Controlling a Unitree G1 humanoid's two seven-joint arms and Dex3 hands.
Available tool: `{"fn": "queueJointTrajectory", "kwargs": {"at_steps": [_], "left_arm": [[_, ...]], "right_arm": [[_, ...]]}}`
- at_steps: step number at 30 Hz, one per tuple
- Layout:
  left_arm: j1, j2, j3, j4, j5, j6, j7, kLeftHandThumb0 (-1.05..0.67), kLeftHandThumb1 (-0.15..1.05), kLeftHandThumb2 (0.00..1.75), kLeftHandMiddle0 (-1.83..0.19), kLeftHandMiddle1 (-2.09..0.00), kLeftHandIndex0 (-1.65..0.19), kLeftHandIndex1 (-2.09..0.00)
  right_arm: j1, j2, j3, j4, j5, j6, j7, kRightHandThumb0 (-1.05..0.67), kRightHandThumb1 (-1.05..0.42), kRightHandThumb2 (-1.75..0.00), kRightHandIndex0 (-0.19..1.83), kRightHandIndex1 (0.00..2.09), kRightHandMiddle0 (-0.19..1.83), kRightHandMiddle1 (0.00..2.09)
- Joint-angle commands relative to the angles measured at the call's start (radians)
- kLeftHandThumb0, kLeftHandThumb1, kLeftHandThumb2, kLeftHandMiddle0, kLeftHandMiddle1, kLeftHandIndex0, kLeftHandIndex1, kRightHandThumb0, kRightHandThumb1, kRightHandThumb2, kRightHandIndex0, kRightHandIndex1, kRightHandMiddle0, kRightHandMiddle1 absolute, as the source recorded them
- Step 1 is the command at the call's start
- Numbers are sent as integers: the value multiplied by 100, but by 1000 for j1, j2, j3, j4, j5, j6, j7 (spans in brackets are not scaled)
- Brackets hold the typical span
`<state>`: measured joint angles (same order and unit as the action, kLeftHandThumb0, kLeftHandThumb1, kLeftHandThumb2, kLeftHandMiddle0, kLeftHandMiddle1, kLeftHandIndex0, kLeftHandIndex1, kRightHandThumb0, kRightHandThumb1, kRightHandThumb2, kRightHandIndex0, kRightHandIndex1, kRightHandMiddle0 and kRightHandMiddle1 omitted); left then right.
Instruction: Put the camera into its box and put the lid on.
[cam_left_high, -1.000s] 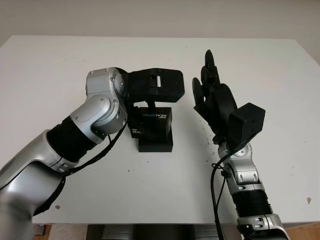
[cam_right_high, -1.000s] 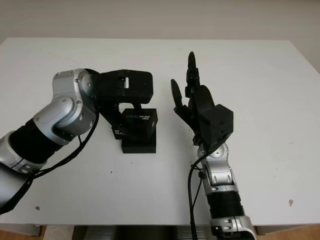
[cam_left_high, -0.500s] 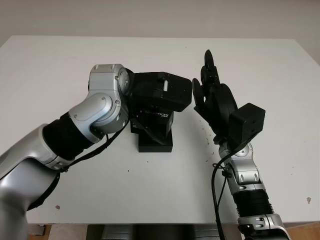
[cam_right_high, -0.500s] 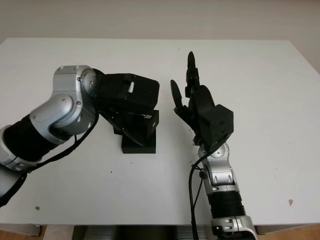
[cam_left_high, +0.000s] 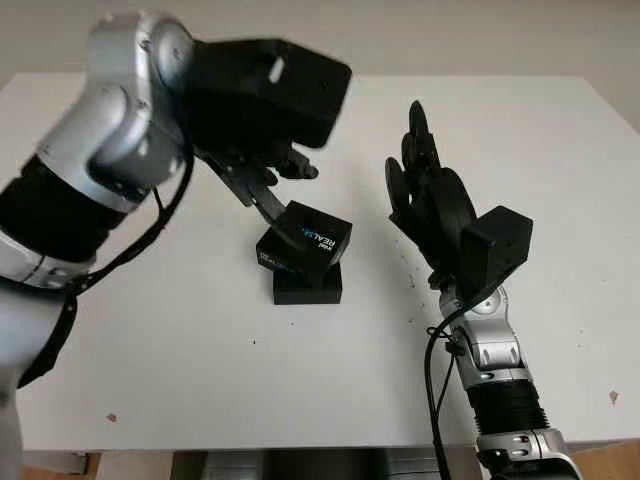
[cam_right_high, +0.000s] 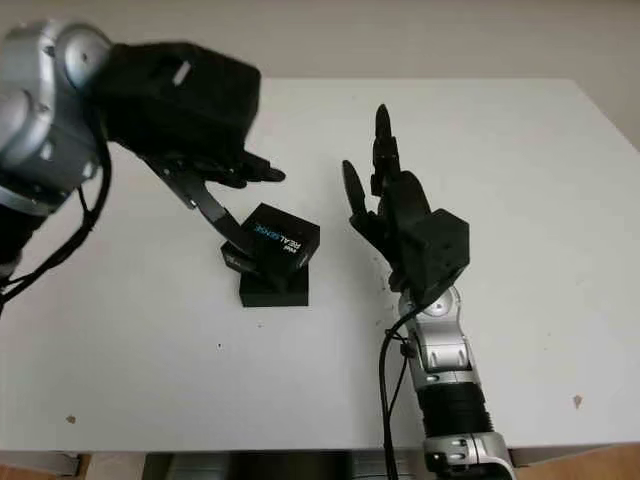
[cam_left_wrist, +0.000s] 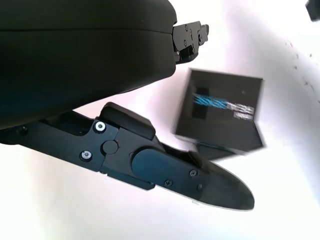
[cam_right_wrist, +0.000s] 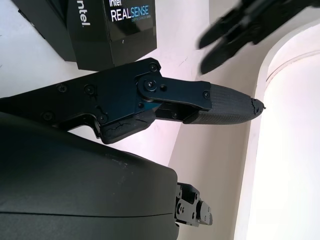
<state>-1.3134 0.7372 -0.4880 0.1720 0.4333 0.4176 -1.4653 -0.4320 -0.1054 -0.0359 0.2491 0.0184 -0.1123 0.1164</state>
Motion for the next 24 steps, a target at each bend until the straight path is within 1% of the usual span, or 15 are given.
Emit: {"fn": "queueJointTrajectory", "kwargs": {"at_steps": [1, 2, 3, 4, 5, 6, 7, 8, 9, 10, 12, 15, 17, 20, 24], "left_arm": [[-29, 29, 48, 53, -6, -67, 51, -92, 97, 6, 14, -28, 4, -7], [-24, 30, 70, 86, -19, -95, 78, -90, 96, 6, 17, -88, 3, -6], [-17, 33, 87, 116, -28, -131, 107, -82, 93, 5, -6, -160, 6, -5], [-10, 36, 100, 151, -34, -175, 137, -78, 91, 5, -9, -184, 9, -5], [5, 41, 118, 184, -45, -241, 181, -76, 90, 5, -3, -196, 11, -4], [18, 47, 132, 215, -53, -303, 221, -75, 88, 5, 8, -127, 13, -4], [29, 51, 146, 248, -65, -361, 254, -74, 86, 5, 14, -52, 16, -2], [39, 52, 160, 279, -79, -407, 279, -73, 86, 5, 17, -27, 17, -2], [52, 53, 168, 298, -85, -458, 308, -74, 85, 5, 18, -14, 18, -1], [70, 59, 166, 293, -69, -505, 345, -77, 85, 5, 19, -6, 19, -2], [107, 68, 161, 274, -49, -601, 401, -81, 86, 5, 19, -1, 19, -1], [155, 70, 157, 241, -37, -702, 436, -76, 85, 5, 19, 0, 19, 0], [192, 68, 156, 218, -28, -770, 469, -77, 85, 5, 19, 0, 19, 0], [245, 58, 145, 164, 11, -832, 516, -80, 83, 5, 19, 0, 19, 0], [287, 50, 143, 128, 59, -888, 577, -82, 82, 4, 19, 0, 19, 0]], "right_arm": [[5, -15, -3, -4, -6, -12, 1, -79, -105, -56, -19, 0, -19, 0], [5, -17, -5, -3, -6, -12, 2, -79, -105, -56, -19, 0, -19, 0], [4, -20, -7, -1, -1, -12, 7, -79, -105, -56, -19, 0, -19, 0], [3, -21, -10, 1, 4, -12, 12, -79, -105, -56, -19, 0, -19, 0], [3, -23, -12, 4, 6, -16, 15, -79, -105, -55, -19, 0, -19, 0], [3, -24, -13, 5, 6, -20, 18, -79, -105, -55, -19, 0, -19, 0], [3, -25, -15, 7, 6, -25, 18, -79, -105, -55, -19, 0, -19, 0], [5, -25, -17, 6, 7, -29, 19, -80, -105, -55, -19, 0, -19, 0], [6, -24, -18, 5, 6, -33, 17, -79, -105, -55, -19, 0, -19, 0], [8, -24, -20, 4, 6, -36, 17, -78, -105, -54, -19, 0, -19, 0], [12, -25, -22, -7, 4, -29, 12, -78, -105, -55, -19, 0, -19, 0], [21, -28, -23, -33, -4, -5, 1, -77, -105, -55, -19, 0, -19, 0], [25, -29, -23, -49, -14, 4, -13, -77, -105, -55, -19, 0, -19, 0], [33, -38, -26, -82, -20, 39, -20, -81, -105, -56, -19, 0, -19, 2], [36, -53, -47, -108, 24, 52, 11, -77, -105, -55, -19, 0, -19, 0]]}}
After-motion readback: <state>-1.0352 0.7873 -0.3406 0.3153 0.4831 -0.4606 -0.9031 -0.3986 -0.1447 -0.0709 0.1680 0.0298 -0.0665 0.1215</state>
